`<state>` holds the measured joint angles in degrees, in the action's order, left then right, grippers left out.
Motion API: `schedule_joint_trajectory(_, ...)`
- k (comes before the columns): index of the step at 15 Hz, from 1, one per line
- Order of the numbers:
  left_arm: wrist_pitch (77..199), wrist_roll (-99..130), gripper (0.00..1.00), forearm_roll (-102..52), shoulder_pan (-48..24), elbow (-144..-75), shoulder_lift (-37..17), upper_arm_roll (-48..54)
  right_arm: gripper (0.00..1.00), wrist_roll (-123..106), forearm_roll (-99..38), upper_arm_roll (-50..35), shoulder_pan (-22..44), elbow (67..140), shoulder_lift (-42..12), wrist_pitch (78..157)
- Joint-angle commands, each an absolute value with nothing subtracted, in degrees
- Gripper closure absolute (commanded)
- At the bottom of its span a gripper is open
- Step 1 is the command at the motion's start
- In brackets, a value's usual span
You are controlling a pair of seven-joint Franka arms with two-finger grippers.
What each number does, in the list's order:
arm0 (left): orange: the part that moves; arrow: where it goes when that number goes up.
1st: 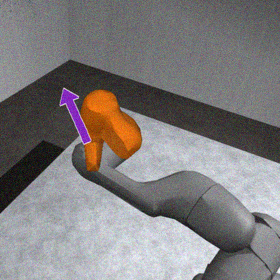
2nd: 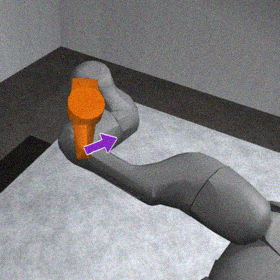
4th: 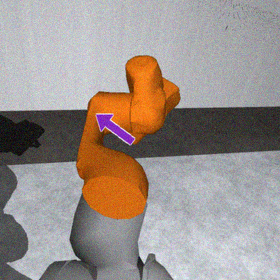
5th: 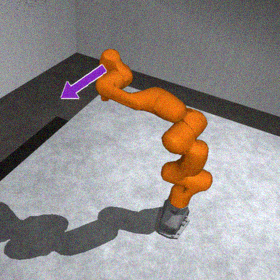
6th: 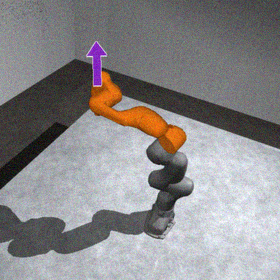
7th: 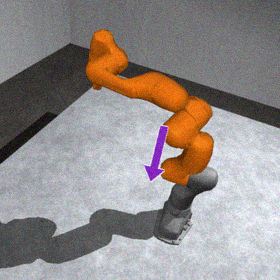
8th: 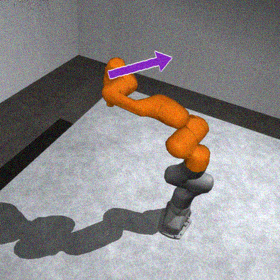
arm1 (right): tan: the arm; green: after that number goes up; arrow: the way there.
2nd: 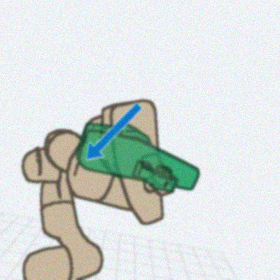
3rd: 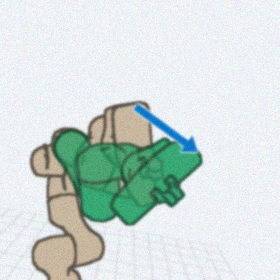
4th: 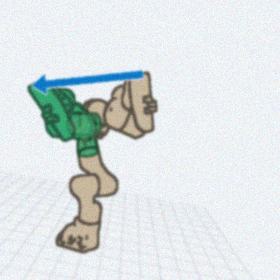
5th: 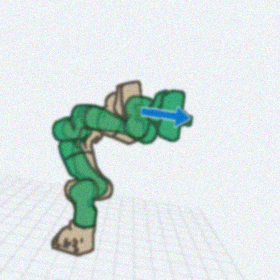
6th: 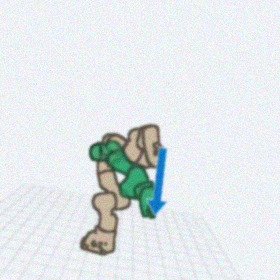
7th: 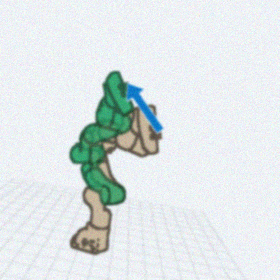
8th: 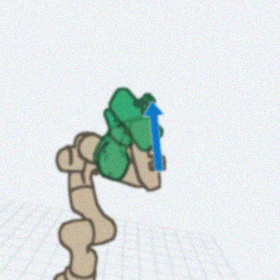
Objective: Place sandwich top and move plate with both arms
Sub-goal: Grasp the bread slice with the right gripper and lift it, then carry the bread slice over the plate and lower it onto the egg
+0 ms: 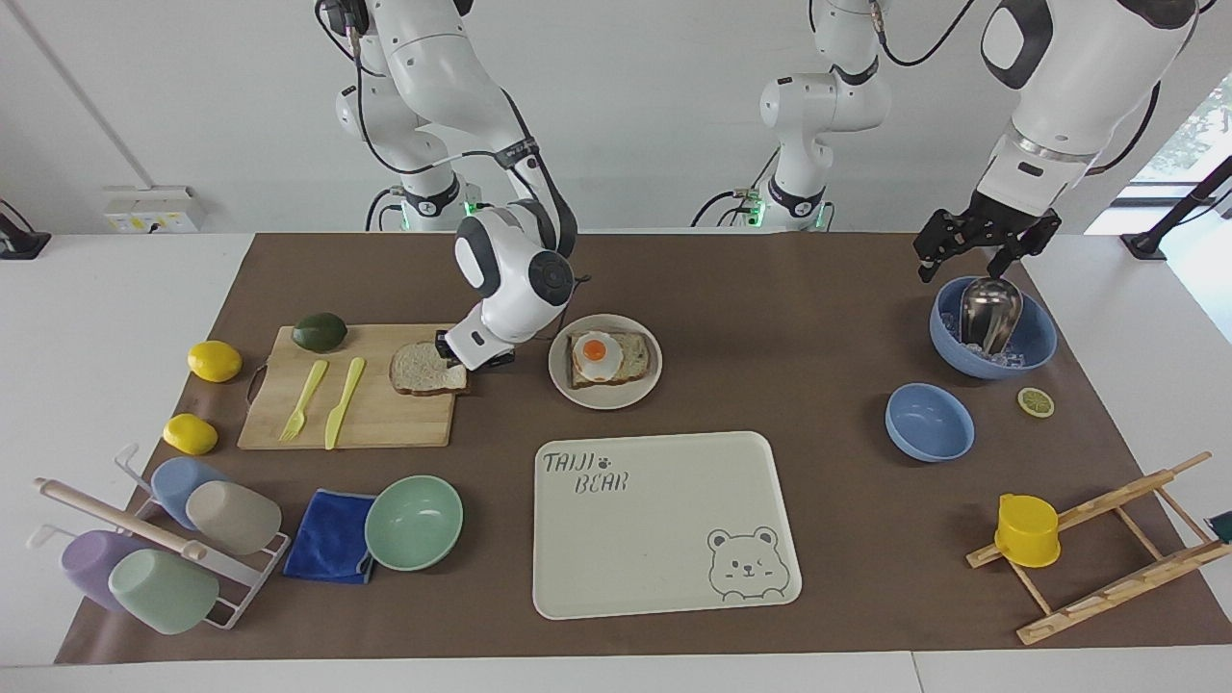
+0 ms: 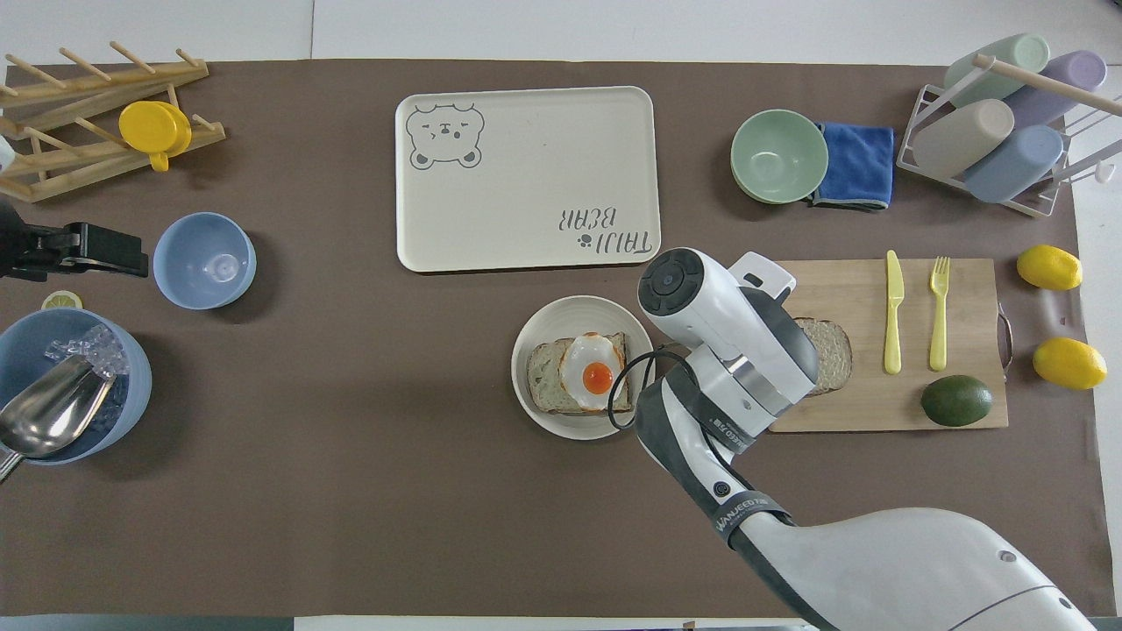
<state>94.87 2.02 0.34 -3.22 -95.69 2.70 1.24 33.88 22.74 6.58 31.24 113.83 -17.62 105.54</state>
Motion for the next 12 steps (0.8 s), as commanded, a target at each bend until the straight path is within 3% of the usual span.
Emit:
schedule_joint_trajectory(1, 94.22, 2.46, 0.0, 1.49, -3.25, -96.06, 3.34, 1.23, 1.0, 34.37, 23.64, 5.89, 32.07, 109.36, -17.93, 100.75)
schedule_joint_trajectory(8, 94.22, 2.46, 0.0, 1.49, -3.25, -96.06, 3.34, 1.23, 1.0, 34.01, 20.13, -2.96, 33.4, 83.17, -25.57, 82.89)
schedule_joint_trajectory(12, 94.22, 2.46, 0.0, 1.49, -3.34, -96.06, 3.34, 1.23, 1.0, 37.86, 17.33, -7.12, 33.49, 82.71, -26.28, 86.56)
